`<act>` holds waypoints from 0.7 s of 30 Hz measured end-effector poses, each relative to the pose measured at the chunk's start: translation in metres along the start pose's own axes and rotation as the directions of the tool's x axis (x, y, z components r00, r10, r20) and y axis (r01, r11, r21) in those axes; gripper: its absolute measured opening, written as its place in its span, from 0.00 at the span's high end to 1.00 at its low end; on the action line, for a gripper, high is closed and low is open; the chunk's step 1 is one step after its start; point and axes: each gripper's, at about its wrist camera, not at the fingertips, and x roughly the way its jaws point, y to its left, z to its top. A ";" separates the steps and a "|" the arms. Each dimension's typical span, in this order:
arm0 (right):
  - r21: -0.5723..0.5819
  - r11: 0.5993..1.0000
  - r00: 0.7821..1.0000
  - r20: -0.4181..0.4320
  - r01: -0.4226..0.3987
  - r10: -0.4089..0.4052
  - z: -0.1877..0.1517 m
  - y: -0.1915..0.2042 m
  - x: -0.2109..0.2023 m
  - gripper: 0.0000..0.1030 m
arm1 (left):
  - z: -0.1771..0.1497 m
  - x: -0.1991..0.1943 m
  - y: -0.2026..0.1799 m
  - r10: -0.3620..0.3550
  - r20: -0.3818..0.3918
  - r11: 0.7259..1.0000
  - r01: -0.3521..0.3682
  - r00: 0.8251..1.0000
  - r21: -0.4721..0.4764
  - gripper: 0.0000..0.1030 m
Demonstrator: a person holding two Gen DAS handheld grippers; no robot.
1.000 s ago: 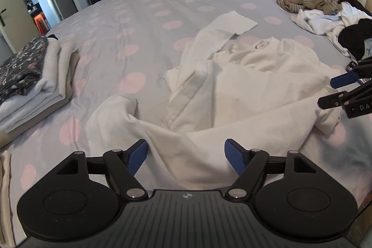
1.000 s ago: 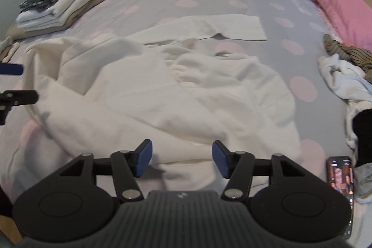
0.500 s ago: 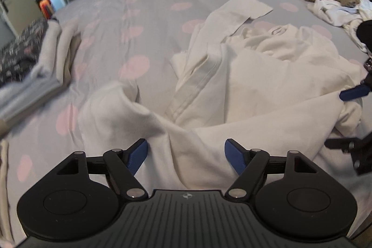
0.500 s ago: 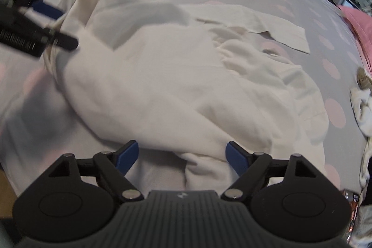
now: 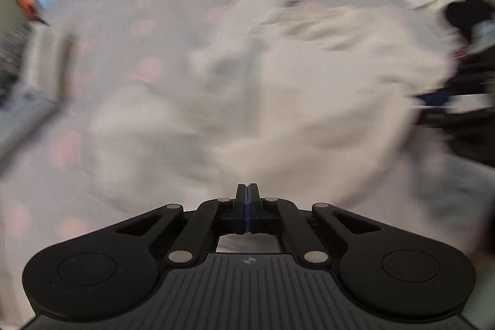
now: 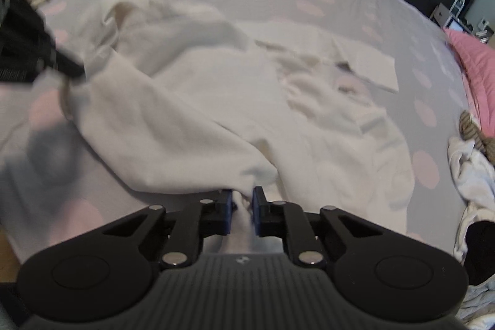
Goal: Fold clothes
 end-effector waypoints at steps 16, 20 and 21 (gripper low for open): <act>-0.126 0.970 0.964 -0.191 -0.209 0.183 -0.031 0.038 -0.021 0.82 | -0.014 -0.034 -0.003 -0.032 0.026 0.999 0.032 0.999 -0.001 0.77; -0.034 0.967 0.958 -0.148 -0.253 0.245 -0.022 0.020 -0.035 0.64 | -0.003 -0.042 0.004 -0.007 0.078 1.000 0.005 0.997 0.027 0.49; -0.019 0.969 0.962 -0.124 -0.247 0.243 -0.020 0.016 -0.040 0.59 | 0.001 -0.043 0.006 -0.006 0.085 0.999 0.002 0.996 0.040 0.48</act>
